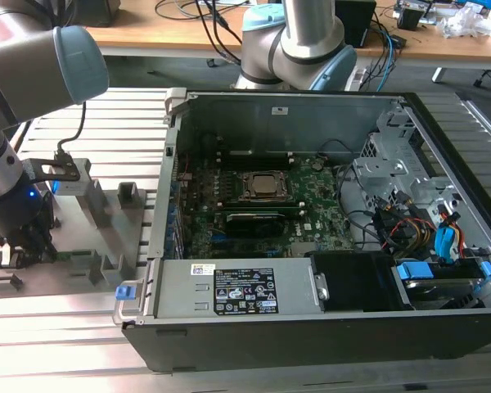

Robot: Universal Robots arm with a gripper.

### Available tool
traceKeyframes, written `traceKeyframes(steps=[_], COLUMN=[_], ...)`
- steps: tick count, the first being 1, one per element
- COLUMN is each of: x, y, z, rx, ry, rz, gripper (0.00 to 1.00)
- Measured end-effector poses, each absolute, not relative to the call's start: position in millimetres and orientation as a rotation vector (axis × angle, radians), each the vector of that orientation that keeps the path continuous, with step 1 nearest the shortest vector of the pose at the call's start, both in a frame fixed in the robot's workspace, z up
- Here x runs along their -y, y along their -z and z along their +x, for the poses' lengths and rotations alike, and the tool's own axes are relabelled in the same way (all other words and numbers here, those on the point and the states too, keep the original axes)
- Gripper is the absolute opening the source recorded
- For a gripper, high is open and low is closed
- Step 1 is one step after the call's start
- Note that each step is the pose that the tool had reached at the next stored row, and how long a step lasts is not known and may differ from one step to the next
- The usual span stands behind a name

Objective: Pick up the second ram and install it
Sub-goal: 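Pick up the second ram and move it above second insertion slot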

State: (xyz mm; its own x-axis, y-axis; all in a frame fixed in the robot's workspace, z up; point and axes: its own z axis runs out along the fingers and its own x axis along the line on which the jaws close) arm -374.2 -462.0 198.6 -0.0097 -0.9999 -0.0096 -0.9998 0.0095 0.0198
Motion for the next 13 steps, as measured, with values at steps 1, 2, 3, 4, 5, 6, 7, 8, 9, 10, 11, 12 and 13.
traceKeyframes(steps=[1,2,3,4,5,6,7,8,9,10,11,12,13], x=[462.0,462.1,462.0,462.0,462.0,462.1,462.0,462.0,462.0,462.0,462.0,462.0,462.0], y=[-198.7,-198.7,-198.7,-199.2,-200.4,-201.8,-203.2,-204.6,-205.3,-206.4,-207.7,-209.2,-211.0], z=[-374.2,-374.2,-374.2,-374.2,-374.1,-374.2,-374.2,-374.2,-374.2,-374.2,-374.2,-374.2,-374.2], rx=[2.227,2.227,2.226,2.225,2.224,2.224,2.224,2.224,2.224,2.224,2.224,2.224,2.224], ry=[0.033,0.032,0.031,0.027,0.026,0.025,0.025,0.025,0.025,0.025,0.025,0.025,0.025], rz=[2.206,2.206,2.205,2.203,2.203,2.202,2.202,2.202,2.202,2.202,2.202,2.202,2.202], gripper=[0.14,0.14,0.14,0.14,0.14,0.14,0.14,0.14,0.14,0.14,0.14,0.14,0.14])
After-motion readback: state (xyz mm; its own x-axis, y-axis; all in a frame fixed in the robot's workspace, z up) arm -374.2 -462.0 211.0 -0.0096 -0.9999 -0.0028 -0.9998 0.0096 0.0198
